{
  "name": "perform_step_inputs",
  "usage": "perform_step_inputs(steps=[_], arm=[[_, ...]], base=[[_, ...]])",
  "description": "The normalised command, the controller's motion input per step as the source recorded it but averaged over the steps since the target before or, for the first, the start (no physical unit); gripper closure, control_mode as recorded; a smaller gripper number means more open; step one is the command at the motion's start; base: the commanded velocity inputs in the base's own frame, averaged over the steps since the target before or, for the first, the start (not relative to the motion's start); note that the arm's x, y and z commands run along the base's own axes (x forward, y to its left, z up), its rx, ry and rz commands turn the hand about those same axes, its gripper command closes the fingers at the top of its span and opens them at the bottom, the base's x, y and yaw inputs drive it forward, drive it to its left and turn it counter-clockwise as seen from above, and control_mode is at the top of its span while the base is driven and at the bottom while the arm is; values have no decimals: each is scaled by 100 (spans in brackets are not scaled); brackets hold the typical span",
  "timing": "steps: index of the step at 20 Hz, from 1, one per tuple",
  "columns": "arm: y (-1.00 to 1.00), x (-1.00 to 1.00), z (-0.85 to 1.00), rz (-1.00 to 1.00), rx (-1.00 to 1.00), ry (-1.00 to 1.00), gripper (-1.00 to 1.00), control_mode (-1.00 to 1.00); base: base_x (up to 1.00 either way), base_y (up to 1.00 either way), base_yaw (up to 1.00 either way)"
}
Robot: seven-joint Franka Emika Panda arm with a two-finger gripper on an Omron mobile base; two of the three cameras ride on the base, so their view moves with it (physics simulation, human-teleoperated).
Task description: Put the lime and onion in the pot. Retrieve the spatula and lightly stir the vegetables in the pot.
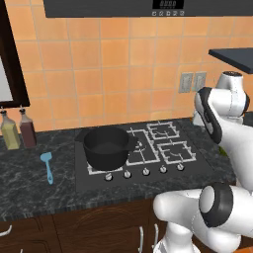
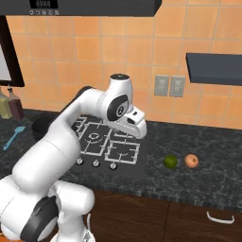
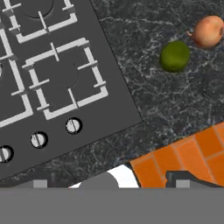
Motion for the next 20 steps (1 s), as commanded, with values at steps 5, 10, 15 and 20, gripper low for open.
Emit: perform_step_inputs(steps=[5,10,15,20], arm=[[-100,31,-60,-22,-14,4,-100,-100],[-99,40,-51,-17,-1,4,-100,-100],[-37,9,-8,-4,1,4,-100,-100],[-10,39,-27,-1,1,0,-100,-100]], base=[[0,0,0],[0,0,0],[0,0,0],[0,0,0]])
